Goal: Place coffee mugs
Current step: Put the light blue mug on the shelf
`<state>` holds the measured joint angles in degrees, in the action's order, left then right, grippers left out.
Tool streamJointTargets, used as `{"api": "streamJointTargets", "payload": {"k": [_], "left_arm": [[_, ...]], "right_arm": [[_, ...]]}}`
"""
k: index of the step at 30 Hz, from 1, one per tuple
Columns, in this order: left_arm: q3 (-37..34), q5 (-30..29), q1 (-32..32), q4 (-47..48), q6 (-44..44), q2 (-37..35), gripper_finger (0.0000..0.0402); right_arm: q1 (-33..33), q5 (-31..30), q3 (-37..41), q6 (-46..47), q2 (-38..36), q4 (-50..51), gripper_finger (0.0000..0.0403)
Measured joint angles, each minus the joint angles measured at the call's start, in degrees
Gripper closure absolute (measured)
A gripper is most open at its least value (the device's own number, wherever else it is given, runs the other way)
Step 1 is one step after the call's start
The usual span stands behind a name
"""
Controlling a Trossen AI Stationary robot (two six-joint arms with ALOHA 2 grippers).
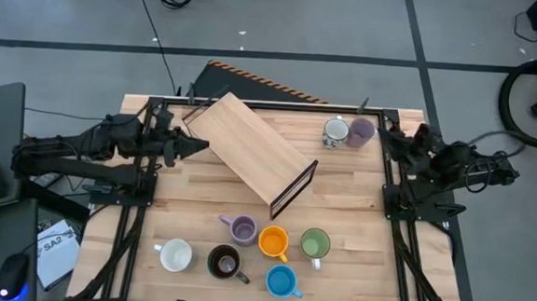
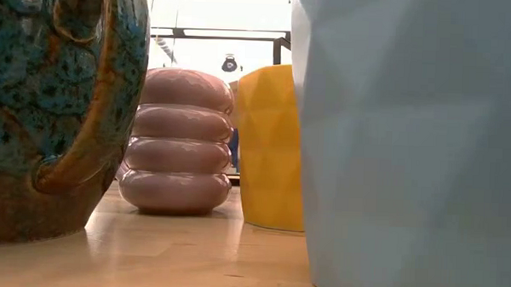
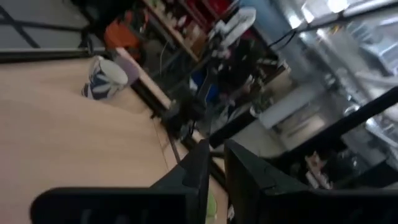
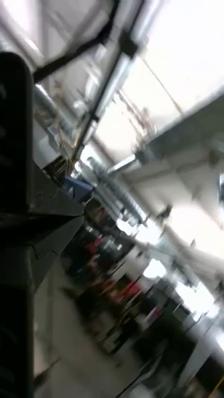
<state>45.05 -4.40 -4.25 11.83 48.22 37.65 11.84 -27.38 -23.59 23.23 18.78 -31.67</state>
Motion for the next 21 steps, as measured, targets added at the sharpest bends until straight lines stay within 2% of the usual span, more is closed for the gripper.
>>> {"api": "streamJointTargets", "payload": {"k": [5,11,16,21], "left_arm": [[6.6,4.0,0.0,7.9,0.3,4.4,0.0306],[14.7,14.6,0.1,14.3,2.8,8.8,0.0281],[22.1,13.9,2.7,21.4,3.7,12.6,0.0281],[24.9,13.7,6.8,27.7,5.4,17.6,0.0281]], "right_arm": [[0.0,-2.0,-1.4,-4.1,1.6,-7.4,0.0386],[0.0,-2.4,-3.3,-6.1,4.3,-7.2,0.0386],[0.0,1.7,-6.4,-10.1,8.3,-6.5,0.0386],[0.0,1.9,-13.7,-10.3,14.8,7.6,0.0386]]}}
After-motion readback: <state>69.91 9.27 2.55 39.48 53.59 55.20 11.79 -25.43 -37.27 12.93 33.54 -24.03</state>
